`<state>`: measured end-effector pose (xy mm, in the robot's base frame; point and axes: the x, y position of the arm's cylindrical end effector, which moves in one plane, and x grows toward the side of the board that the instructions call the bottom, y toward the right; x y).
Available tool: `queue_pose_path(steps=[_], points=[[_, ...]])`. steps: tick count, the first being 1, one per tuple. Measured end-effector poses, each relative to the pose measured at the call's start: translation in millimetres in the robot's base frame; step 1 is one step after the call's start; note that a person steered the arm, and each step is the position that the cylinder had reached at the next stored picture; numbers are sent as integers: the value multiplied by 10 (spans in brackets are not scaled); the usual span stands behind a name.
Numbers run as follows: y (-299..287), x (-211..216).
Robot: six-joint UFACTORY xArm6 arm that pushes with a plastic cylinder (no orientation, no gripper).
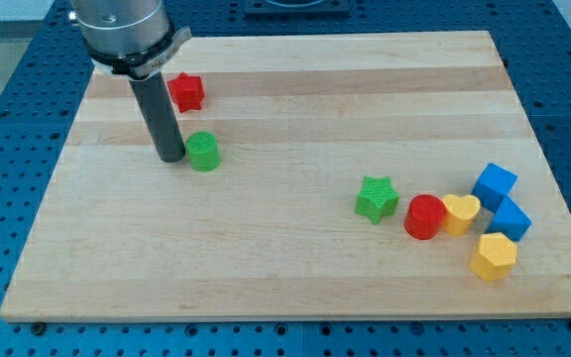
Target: Push the green circle above the yellow heart
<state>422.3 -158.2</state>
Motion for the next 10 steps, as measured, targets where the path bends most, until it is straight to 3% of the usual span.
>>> queue_pose_path(steps=[3,4,10], points=[[421,70],[705,288],[2260,476]])
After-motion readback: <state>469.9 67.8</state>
